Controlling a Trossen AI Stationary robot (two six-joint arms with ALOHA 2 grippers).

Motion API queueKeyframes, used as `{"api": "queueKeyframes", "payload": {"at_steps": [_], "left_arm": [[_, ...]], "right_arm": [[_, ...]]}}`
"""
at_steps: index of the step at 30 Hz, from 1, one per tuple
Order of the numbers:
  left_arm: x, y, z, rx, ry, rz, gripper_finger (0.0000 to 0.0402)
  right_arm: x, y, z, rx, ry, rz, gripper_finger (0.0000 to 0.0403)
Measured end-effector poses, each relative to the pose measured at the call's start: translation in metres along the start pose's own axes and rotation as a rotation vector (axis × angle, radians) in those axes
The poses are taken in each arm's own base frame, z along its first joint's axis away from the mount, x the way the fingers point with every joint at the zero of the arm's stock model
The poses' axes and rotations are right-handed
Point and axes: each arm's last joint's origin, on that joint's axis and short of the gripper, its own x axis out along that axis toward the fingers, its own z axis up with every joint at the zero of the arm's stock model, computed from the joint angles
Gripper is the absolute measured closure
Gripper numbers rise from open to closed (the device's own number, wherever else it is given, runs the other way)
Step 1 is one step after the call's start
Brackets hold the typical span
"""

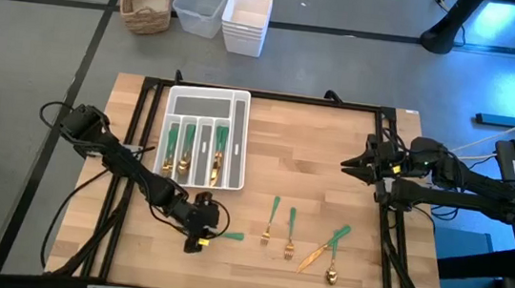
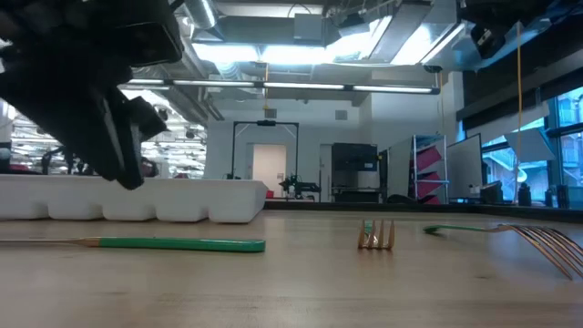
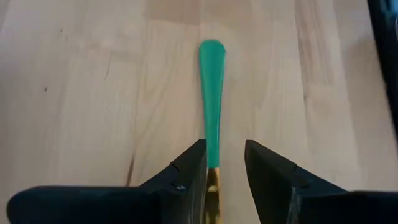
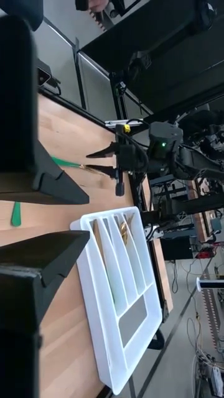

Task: Sort silverware
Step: Put the green knife into the white silverware tray

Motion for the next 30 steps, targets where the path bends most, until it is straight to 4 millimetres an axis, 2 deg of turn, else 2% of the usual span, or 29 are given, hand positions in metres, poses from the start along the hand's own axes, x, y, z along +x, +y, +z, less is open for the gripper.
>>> {"api": "queueKeyframes", "payload": {"at_steps": [11, 19, 30], "left_arm": [[0.001, 0.002, -0.002, 0.078, 0.022, 0.016, 0.0300], [0.024, 0.002, -0.010, 0.083, 0.044, 0.029, 0.0300], [0.032, 0.000, -0.017, 0.087, 0.072, 0.048, 0.0300]], "right_arm": [[0.000, 0.000, 0.000, 0.000, 0.000, -0.005, 0.0322], [0.000, -0.002, 0.000, 0.000, -0.013, -0.070, 0.0322], [0.000, -0.002, 0.000, 0.001, -0.012, -0.070, 0.0322]]}}
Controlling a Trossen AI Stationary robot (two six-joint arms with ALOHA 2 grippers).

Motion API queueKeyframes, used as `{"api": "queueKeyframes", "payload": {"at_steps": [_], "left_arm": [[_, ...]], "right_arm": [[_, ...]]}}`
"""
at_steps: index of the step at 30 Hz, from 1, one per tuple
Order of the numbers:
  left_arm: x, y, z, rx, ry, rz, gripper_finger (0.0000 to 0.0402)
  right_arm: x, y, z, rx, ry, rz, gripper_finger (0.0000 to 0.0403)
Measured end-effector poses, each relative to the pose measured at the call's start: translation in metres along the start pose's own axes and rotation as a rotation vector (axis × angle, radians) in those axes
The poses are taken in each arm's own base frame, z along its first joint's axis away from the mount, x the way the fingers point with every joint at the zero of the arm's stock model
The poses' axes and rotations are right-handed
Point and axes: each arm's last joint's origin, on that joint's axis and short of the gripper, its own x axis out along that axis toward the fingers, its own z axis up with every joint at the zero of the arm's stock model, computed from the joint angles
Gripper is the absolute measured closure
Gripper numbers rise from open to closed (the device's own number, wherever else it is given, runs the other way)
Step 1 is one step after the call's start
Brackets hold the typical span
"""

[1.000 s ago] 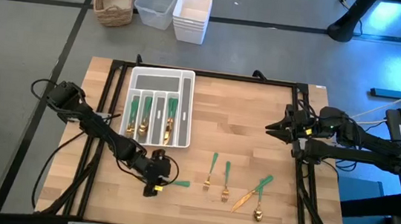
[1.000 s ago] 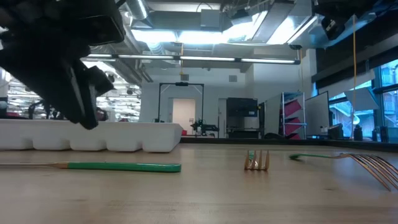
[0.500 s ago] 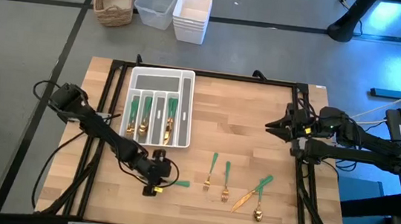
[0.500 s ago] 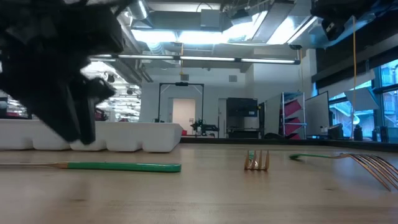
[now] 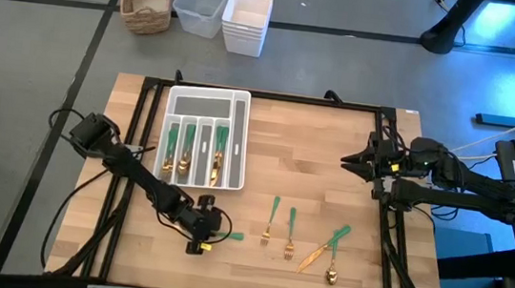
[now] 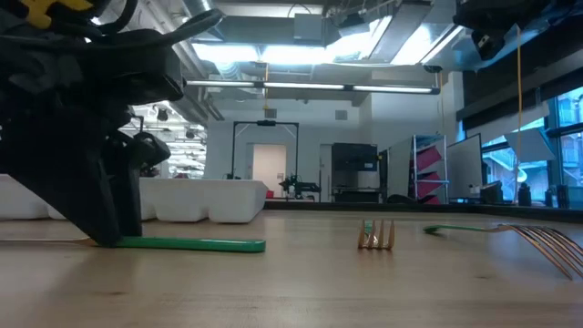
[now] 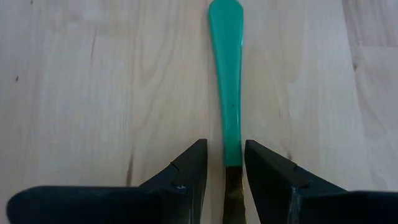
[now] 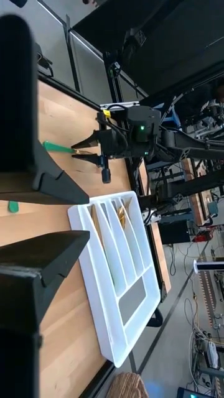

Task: Sort silverware
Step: Put the green knife into the white silverware tray

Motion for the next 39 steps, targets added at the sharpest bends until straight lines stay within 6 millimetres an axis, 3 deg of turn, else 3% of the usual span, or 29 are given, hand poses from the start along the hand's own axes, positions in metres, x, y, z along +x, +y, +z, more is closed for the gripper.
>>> {"api": "queueKeyframes", "payload": {"at_steps": [11, 25, 39], "left_arm": [[0.0036, 0.0035, -0.0065, -0.056, 0.024, 0.111, 0.0304], [0.0039, 0.0079, -0.0083, -0.288, 0.008, 0.166, 0.0379], [0.0056, 0.0060, -0.0026, -0.409, -0.062, 0.127, 0.0382]], "right_arm": [[0.0000, 0.0000, -0.0003, 0.001, 0.003, -0.001, 0.0322], [0.0000, -0.0001, -0.0007, 0.001, 0.007, -0.001, 0.0322], [0.0000, -0.0001, -0.0007, 0.001, 0.007, -0.001, 0.0322]]}}
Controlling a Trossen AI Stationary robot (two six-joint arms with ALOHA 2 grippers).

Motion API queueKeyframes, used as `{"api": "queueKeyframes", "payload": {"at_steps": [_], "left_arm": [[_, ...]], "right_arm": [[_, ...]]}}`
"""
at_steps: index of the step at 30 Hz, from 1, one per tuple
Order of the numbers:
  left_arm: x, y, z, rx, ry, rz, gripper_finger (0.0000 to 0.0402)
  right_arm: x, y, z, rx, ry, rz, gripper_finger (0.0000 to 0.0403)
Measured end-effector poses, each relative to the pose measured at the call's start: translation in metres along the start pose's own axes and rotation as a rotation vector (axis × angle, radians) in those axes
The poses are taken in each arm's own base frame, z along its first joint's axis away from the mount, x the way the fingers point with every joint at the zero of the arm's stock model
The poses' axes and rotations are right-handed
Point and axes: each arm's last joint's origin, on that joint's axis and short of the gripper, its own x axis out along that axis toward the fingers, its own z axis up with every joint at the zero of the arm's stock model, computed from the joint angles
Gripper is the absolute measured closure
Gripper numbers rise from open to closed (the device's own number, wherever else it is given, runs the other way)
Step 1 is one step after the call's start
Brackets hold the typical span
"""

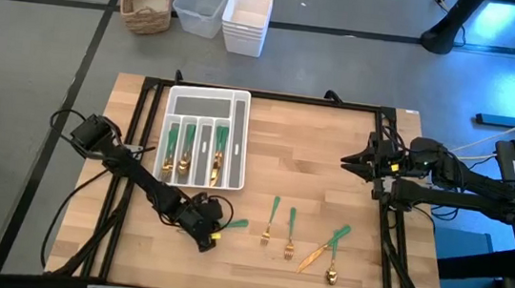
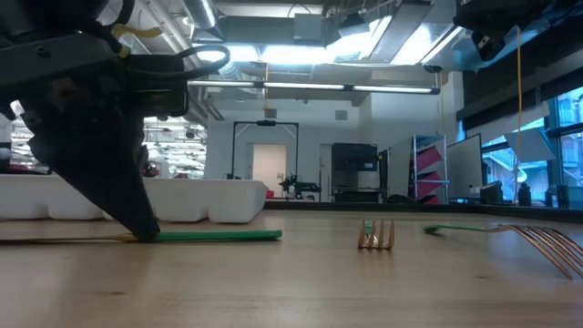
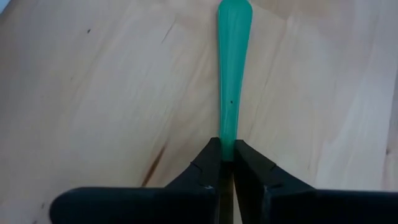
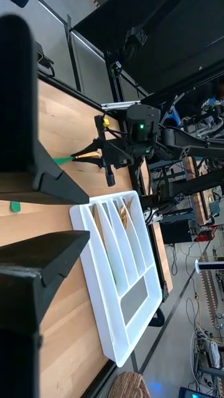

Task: Sort silverware
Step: Put the green knife into the white silverware tray

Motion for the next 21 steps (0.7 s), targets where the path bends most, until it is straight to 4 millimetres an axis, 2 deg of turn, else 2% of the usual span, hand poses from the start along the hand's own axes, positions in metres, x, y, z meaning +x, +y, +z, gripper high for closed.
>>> {"api": "queueKeyframes", "payload": {"at_steps": [6, 16, 21], "left_arm": [[0.0003, -0.0026, 0.0026, -0.101, -0.040, -0.018, 0.0382], [0.0005, -0.0062, 0.0061, -0.119, -0.084, -0.051, 0.0379], [-0.0003, -0.0075, 0.0077, -0.140, -0.096, -0.062, 0.0391]], "right_arm": [[0.0000, 0.0000, 0.0000, 0.000, 0.000, 0.000, 0.0322], [0.0000, 0.0000, 0.0000, 0.000, 0.000, 0.000, 0.0322], [0.0000, 0.0000, -0.0001, 0.000, 0.001, 0.000, 0.0322]]}}
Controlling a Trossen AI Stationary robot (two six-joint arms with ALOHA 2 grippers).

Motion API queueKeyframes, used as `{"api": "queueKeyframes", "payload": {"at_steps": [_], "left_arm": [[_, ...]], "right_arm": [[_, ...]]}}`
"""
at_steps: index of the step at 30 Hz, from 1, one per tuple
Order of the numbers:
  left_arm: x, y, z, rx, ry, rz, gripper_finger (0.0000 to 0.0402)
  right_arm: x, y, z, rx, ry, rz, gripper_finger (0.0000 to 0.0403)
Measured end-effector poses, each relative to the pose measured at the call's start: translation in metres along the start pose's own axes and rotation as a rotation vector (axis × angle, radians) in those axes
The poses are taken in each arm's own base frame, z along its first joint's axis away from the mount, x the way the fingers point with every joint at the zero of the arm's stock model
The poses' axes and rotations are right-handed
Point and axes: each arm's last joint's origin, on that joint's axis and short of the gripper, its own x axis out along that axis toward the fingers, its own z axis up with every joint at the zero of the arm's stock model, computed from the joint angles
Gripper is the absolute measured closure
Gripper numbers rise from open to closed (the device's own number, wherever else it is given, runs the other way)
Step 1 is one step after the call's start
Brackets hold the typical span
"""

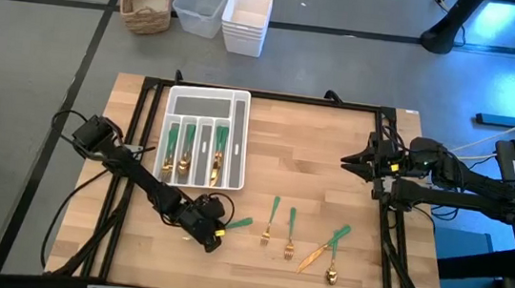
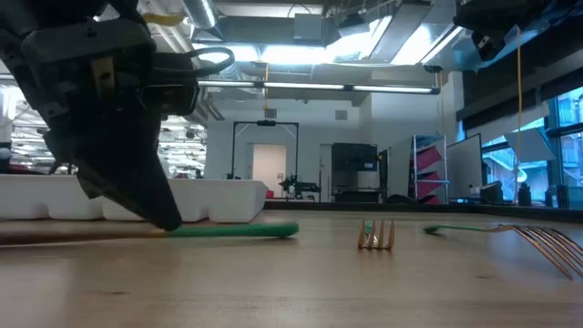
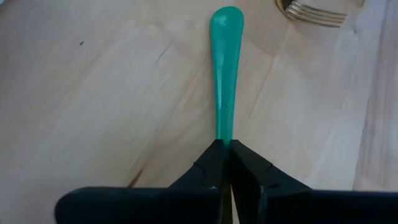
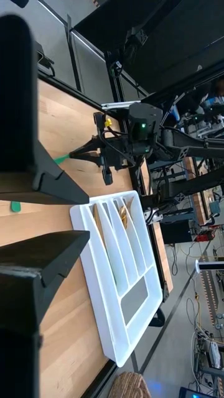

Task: Sort silverware
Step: Put the green knife into the white silverware tray

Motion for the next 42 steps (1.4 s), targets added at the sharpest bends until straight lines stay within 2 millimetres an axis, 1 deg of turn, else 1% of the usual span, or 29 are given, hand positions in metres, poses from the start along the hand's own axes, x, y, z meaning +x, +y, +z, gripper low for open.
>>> {"api": "queueKeyframes", "payload": {"at_steps": [5, 13, 17, 21, 25, 29, 36, 40, 42], "left_arm": [[0.000, 0.001, -0.001, 0.004, 0.005, 0.007, 0.0401], [0.000, -0.001, -0.001, -0.015, 0.027, -0.030, 0.0385], [0.000, -0.004, 0.000, -0.052, 0.038, -0.057, 0.0362], [0.000, -0.003, 0.000, -0.077, 0.040, -0.053, 0.0319], [0.000, -0.003, 0.000, -0.010, 0.041, -0.052, 0.0279], [0.000, 0.000, -0.002, 0.102, 0.058, -0.027, 0.0263], [-0.001, 0.003, -0.004, 0.239, 0.087, 0.010, 0.0269], [-0.002, 0.004, -0.005, 0.301, 0.096, 0.018, 0.0274], [-0.002, 0.006, -0.006, 0.303, 0.112, 0.039, 0.0277]], "right_arm": [[0.000, 0.000, 0.000, 0.000, 0.000, 0.000, 0.0322], [0.000, 0.000, -0.001, 0.001, 0.007, -0.001, 0.0322], [0.000, 0.000, -0.001, 0.001, 0.007, -0.001, 0.0322], [0.000, 0.000, -0.001, 0.001, 0.006, -0.001, 0.0322], [0.000, 0.000, -0.001, 0.001, 0.007, -0.001, 0.0322], [0.000, 0.000, -0.001, 0.001, 0.006, -0.001, 0.0322], [0.000, 0.000, -0.001, 0.001, 0.006, -0.001, 0.0322], [0.000, 0.000, -0.001, 0.001, 0.006, -0.001, 0.0322], [0.000, 0.000, -0.001, 0.001, 0.006, -0.001, 0.0322]]}}
